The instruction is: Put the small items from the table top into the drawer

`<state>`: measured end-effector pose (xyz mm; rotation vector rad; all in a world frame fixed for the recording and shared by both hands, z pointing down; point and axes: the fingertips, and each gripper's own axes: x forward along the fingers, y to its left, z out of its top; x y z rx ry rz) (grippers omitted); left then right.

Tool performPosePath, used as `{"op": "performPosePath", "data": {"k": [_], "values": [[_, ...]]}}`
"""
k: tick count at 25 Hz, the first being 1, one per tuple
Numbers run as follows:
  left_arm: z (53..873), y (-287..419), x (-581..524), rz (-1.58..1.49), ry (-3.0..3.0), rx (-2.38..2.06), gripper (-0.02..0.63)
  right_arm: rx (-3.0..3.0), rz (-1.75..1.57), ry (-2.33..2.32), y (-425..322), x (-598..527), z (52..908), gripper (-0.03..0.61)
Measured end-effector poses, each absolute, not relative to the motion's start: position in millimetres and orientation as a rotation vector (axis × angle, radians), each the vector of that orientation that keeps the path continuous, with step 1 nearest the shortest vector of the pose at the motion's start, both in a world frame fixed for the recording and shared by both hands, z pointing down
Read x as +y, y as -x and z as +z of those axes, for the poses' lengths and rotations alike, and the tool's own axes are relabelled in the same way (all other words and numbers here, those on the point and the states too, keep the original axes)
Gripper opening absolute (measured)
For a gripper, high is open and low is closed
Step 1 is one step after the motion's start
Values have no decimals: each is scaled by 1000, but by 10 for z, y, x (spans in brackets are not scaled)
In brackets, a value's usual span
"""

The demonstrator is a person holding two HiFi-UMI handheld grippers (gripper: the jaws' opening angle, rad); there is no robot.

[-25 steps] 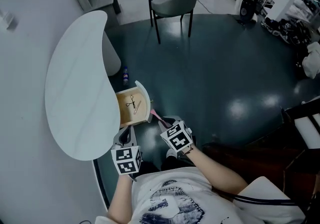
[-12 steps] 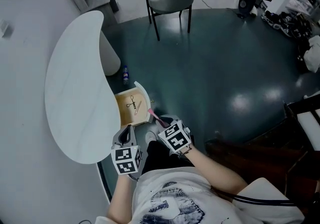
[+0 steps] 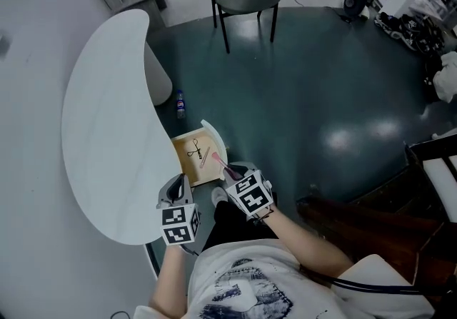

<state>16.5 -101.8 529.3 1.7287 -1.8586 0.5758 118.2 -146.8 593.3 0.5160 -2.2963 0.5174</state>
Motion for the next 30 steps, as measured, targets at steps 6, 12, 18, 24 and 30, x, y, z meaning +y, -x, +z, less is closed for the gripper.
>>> {"op": "performPosePath", "data": {"k": [6, 12, 18, 24, 30], "values": [[5397, 277, -1266, 568, -1747, -1816, 20, -2257, 538, -556, -803, -1674, 6054, 61], [5559, 614, -1454, 552, -1764, -1784, 20, -2228, 568, -605, -505, -1781, 6226, 61], [5715, 787, -1545, 560, -1767, -1753, 20, -2192, 606, -628, -359, -1821, 6409, 60], [5845, 875, -1587, 589, -1788, -1740, 20, -2156, 659, -617, -146, -1804, 6723, 60], [5948, 1036, -1671, 590, -1774, -1740, 20, -2128, 719, -621, 84, -1856, 7006, 61]]}}
